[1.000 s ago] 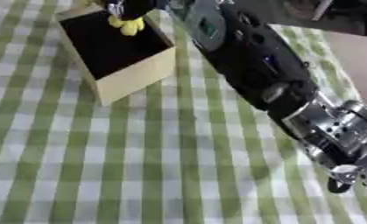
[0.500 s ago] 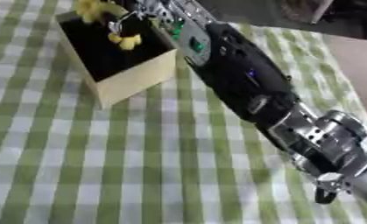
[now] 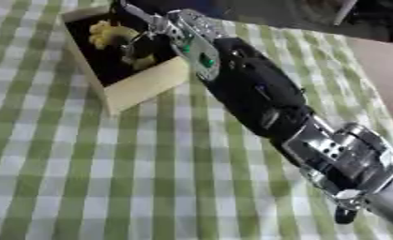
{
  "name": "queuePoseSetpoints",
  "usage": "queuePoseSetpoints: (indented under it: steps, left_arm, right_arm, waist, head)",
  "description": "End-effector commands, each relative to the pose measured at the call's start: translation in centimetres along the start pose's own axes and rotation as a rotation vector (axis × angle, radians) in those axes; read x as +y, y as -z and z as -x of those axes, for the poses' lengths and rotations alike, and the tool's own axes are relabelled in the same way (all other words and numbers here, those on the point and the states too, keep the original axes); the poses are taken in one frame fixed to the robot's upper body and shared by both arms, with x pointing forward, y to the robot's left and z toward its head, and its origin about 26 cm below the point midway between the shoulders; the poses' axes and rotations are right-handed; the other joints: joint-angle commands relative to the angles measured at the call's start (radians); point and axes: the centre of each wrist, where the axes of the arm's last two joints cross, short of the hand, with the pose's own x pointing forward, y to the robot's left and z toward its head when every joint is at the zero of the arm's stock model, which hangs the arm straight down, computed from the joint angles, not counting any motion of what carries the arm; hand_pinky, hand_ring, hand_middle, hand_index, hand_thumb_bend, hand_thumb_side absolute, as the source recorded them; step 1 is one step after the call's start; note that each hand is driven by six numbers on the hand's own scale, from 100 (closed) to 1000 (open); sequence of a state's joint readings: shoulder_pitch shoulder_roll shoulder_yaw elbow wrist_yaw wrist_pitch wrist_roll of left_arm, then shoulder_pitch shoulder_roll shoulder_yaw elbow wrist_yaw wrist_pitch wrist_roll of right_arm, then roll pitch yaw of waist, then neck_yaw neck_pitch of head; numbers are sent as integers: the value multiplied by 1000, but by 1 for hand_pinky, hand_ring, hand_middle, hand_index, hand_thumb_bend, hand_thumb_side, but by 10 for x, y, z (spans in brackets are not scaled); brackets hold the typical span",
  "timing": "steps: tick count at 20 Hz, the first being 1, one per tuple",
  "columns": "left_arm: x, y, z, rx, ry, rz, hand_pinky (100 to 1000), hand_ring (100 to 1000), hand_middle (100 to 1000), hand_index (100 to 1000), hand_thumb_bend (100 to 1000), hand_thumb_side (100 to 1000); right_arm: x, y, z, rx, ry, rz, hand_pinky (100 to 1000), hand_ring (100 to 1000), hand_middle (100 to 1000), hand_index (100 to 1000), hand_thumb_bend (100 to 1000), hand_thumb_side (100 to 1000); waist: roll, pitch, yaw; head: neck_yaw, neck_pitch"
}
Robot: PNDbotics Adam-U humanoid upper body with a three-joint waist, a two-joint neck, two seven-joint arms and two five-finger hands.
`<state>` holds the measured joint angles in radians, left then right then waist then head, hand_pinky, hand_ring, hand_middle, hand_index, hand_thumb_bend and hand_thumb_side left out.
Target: Pick up objects on the table and place them in the box.
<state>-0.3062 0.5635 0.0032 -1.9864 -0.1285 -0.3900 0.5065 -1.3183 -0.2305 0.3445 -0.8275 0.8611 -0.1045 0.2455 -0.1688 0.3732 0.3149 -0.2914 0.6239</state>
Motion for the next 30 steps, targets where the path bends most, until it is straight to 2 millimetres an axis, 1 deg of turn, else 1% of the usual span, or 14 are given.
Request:
queuePoseSetpoints:
  steps: [1, 2, 3, 4, 5, 6, 7, 12, 16, 20, 21, 23, 26, 30]
  left_arm:
    - [2, 5, -4, -21, 2, 2, 686, 716, 677, 773, 500, 591]
    - [2, 5, -4, -21, 2, 1, 686, 716, 677, 773, 499, 591]
    - [2, 5, -4, -20, 2, 1, 686, 715, 677, 773, 499, 591]
    - [2, 5, -4, -19, 3, 1, 686, 715, 677, 773, 498, 592]
    - [2, 5, -4, -19, 3, 1, 686, 715, 677, 773, 498, 591]
    - [2, 5, -3, -17, 3, 0, 686, 715, 677, 773, 496, 600]
    - [2, 4, -3, -16, 3, 0, 686, 715, 677, 773, 497, 591]
    - [3, 3, -3, -11, 9, -2, 686, 715, 677, 772, 496, 592]
    - [3, 3, -3, -9, 11, -1, 686, 715, 677, 772, 495, 591]
    - [4, 1, -3, -3, 16, -3, 686, 715, 677, 772, 494, 591]
    - [5, 1, -2, -3, 18, -4, 685, 715, 677, 773, 493, 590]
    - [5, 1, -2, -3, 21, -4, 685, 715, 677, 773, 493, 590]
    - [6, 0, -2, -3, 25, -3, 685, 715, 677, 773, 493, 590]
    - [8, 0, -2, -4, 31, -4, 685, 715, 678, 773, 492, 589]
  right_arm:
    - [-10, 0, 1, -3, -54, -5, 697, 598, 467, 610, 100, 219]
    - [-11, 0, 0, -2, -69, -9, 724, 635, 536, 665, 100, 251]
    - [-12, 0, 0, -2, -85, -13, 739, 662, 572, 690, 126, 276]
    - [-13, 0, -1, -2, -98, -16, 759, 701, 610, 727, 176, 321]
    - [-14, 0, -1, -2, -111, -21, 769, 720, 627, 740, 204, 345]
    - [-16, 0, -1, -1, -122, -25, 775, 731, 639, 752, 174, 367]
    - [-17, 0, -1, 3, -131, -25, 779, 738, 649, 758, 232, 368]
    - [-25, -1, -1, 10, -143, 1, 779, 740, 653, 764, 257, 402]
    - [-39, -2, -5, 11, -150, 43, 790, 761, 688, 790, 287, 437]
    - [-58, -7, -9, -6, -146, 90, 786, 745, 672, 780, 254, 430]
    - [-65, -10, -10, -14, -138, 111, 782, 733, 661, 774, 227, 425]
    - [-80, -17, -14, -32, -118, 162, 779, 720, 650, 770, 207, 421]
    - [-103, -30, -22, -56, -97, 232, 776, 704, 637, 766, 167, 422]
    - [-132, -54, -32, -79, -57, 336, 767, 679, 619, 757, 122, 397]
  waist:
    - [12, -18, 3]
    - [12, -18, 2]
    - [13, -18, 2]
    - [13, -18, 1]
    - [13, -18, 1]
    - [13, -19, 0]
    - [14, -19, 0]
    - [16, -21, -3]
    - [18, -24, -8]
    - [23, -29, -16]
    - [25, -30, -19]
    - [29, -32, -26]
    - [34, -34, -37]
    - [45, -34, -53]
  head:
    - [3, 3]
    - [4, 4]
    - [5, 5]
    - [5, 6]
    - [4, 5]
    - [5, 5]
    - [6, 5]
    - [10, 5]
    - [11, 8]
    - [21, 14]
    - [25, 15]
    - [34, 19]
    - [44, 22]
    - [69, 24]
